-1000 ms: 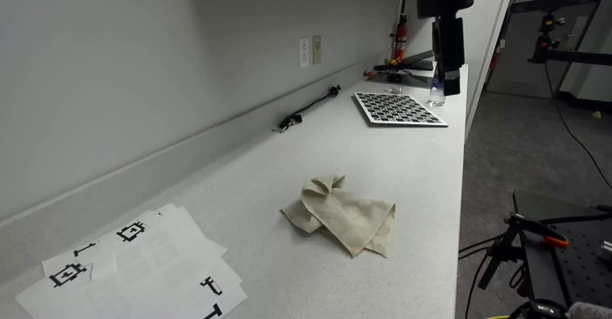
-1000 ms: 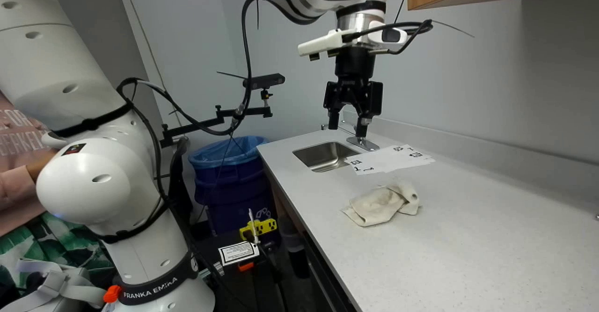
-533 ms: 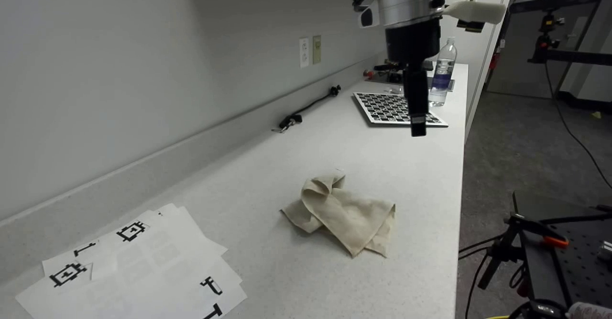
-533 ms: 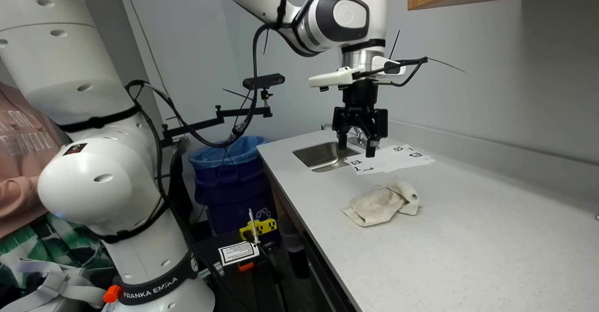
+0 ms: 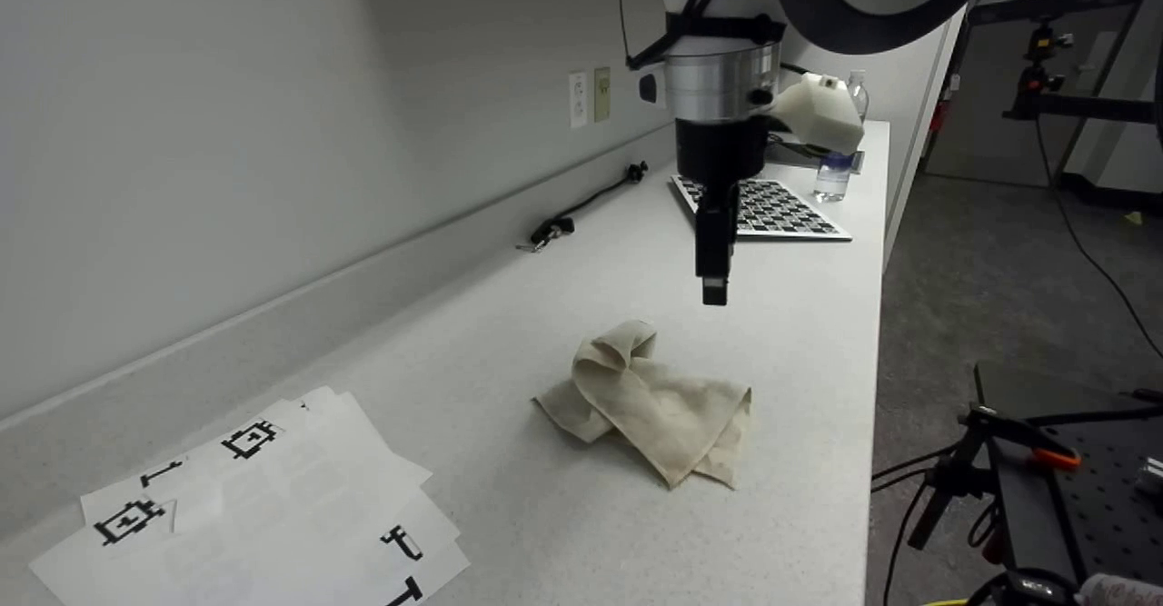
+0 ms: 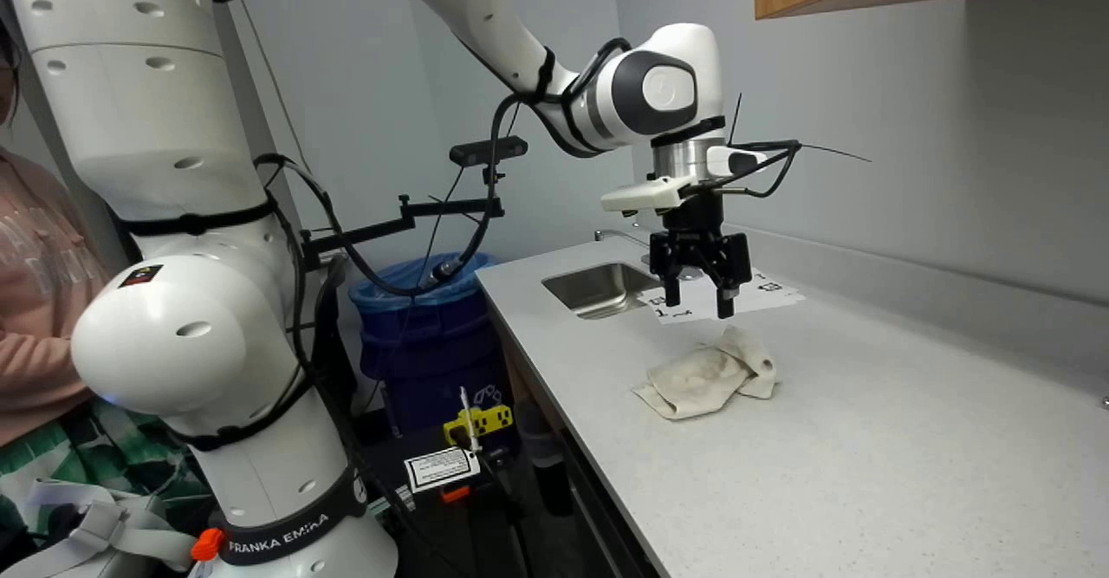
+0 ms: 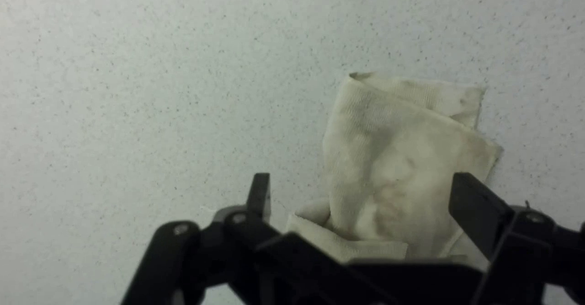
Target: Use the cloth to wipe the counter
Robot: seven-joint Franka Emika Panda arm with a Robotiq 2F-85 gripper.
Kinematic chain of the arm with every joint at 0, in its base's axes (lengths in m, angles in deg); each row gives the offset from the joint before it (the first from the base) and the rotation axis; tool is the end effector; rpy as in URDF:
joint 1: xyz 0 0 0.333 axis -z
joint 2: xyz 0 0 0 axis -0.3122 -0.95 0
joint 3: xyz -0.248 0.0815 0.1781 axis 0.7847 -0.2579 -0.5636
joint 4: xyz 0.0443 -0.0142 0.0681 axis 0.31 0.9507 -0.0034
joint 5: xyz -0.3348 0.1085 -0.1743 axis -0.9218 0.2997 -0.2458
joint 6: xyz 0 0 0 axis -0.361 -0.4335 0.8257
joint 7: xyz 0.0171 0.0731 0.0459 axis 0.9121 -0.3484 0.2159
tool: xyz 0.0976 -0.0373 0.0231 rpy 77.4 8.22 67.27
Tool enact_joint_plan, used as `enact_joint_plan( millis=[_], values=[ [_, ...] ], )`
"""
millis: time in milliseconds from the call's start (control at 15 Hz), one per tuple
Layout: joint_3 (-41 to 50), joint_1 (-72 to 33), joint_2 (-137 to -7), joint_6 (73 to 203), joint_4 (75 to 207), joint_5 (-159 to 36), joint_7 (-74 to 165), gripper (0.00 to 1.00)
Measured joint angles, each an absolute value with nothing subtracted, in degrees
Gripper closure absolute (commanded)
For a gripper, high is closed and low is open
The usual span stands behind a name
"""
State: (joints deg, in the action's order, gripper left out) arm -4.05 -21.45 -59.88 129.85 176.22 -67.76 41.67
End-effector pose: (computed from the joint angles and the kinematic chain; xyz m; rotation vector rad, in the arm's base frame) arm 0.5204 0.0631 0.3329 2.9905 0.3302 -0.1250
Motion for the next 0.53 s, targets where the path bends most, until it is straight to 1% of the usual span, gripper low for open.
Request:
enact_joint_plan(
  millis=[533],
  values=[
    [-4.1,-23.2,-67.3,136.6,171.9,-67.9,43.4,0.0]
  ],
)
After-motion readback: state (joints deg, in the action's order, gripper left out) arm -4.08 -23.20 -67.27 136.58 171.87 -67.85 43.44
